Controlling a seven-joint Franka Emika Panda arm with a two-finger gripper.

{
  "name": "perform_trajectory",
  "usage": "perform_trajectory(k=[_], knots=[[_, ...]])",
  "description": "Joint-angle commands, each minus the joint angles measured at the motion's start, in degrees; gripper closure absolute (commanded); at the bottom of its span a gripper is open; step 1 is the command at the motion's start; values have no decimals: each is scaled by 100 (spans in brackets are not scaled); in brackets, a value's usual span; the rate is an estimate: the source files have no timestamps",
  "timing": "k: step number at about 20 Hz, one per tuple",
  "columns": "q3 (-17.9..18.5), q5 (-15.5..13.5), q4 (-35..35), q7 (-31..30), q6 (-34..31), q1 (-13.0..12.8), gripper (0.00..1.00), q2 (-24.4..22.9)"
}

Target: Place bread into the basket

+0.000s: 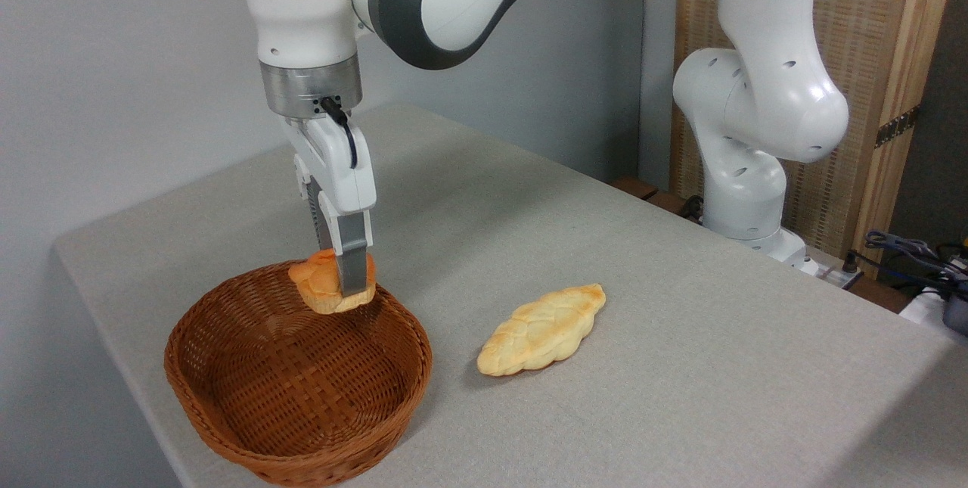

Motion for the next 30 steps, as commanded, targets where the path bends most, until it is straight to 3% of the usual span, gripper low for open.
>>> perform_trajectory(k=[1, 5, 14, 25, 30], knots=[[40, -91, 70, -25, 94, -8, 0, 115], [32, -74, 70, -16, 666, -8, 0, 203], [128, -82, 70, 19, 666, 115, 0, 309], [137, -73, 87, -60, 500, 106, 0, 107], [137, 6, 245, -516, 114, 115, 0, 115]])
